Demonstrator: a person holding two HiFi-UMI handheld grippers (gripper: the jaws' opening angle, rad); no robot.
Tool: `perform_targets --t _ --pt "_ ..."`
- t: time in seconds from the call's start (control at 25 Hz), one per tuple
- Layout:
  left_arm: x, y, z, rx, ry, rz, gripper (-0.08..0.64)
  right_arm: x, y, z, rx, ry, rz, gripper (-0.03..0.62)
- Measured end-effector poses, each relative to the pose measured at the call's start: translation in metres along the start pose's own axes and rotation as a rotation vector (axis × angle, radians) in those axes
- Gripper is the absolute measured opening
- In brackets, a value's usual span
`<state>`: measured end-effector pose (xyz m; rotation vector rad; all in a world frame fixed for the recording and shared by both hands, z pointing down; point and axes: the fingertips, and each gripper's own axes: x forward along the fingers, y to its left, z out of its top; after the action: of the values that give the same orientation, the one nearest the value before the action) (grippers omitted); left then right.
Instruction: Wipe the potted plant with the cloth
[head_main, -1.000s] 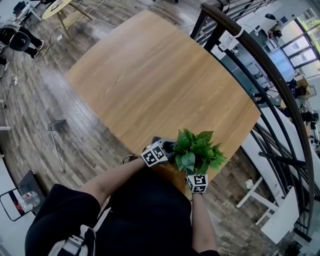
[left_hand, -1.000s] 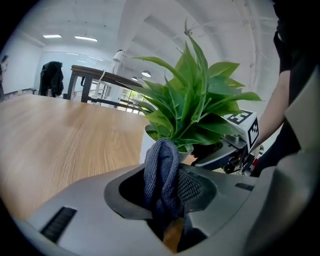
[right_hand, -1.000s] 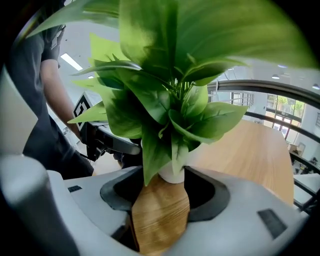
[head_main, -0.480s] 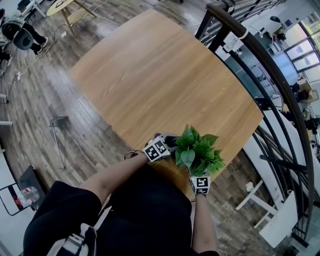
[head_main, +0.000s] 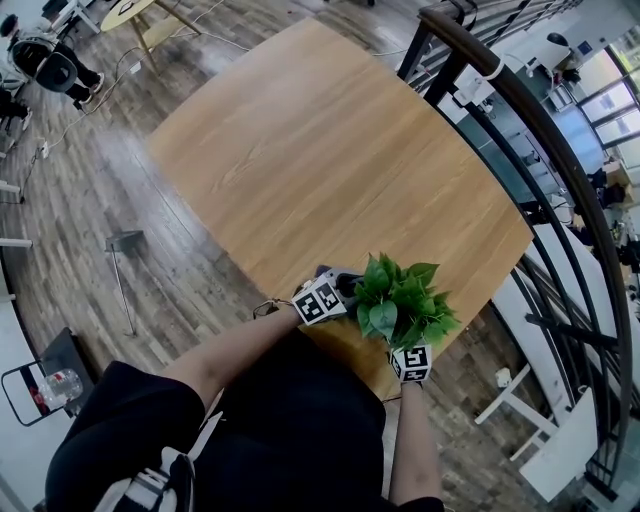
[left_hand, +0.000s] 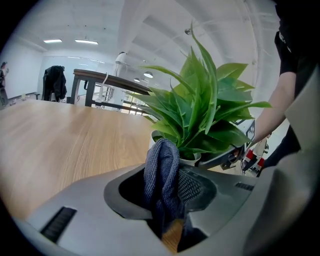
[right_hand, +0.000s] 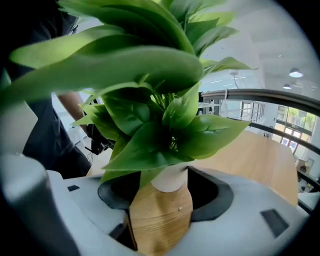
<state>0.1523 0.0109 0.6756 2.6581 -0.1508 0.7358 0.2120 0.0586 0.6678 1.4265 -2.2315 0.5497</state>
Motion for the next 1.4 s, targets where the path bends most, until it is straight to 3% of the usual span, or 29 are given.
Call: perform_targets --t 0.28,0.4,0.64,0.84,1.0,1.4 --pt "-0.004 -0.026 -0.007 0.05 -0.001 -0.093 0.147 0.001 -0.003 0.001 0.007 -0.002 -0.027 0.273" --pt "-0.011 -0.015 -0.006 0.013 -0.03 -0.06 0.147 -0.001 0.001 -0.012 -0.05 0.036 -0.021 0.273" --pt "-0.01 0.016 0.005 0.028 -0.022 0.008 0.147 -0.003 0.047 -0.013 -0.132 0.077 0.146 0.273" --pt "-0.008 0.017 0.006 0.032 -0.017 0.007 0.147 -0.01 0.007 -0.026 -0.091 0.079 -0.006 0.275" --pt "-0.007 0.02 0.007 0.04 -0.008 0.013 0.147 0.001 0.008 0.001 -0.151 0.052 0.054 0.275" --pt "-0.012 0.002 -0.007 0.03 0.006 -0.023 0.144 0.009 0.006 0.0 -0.065 0.034 0.026 0.273"
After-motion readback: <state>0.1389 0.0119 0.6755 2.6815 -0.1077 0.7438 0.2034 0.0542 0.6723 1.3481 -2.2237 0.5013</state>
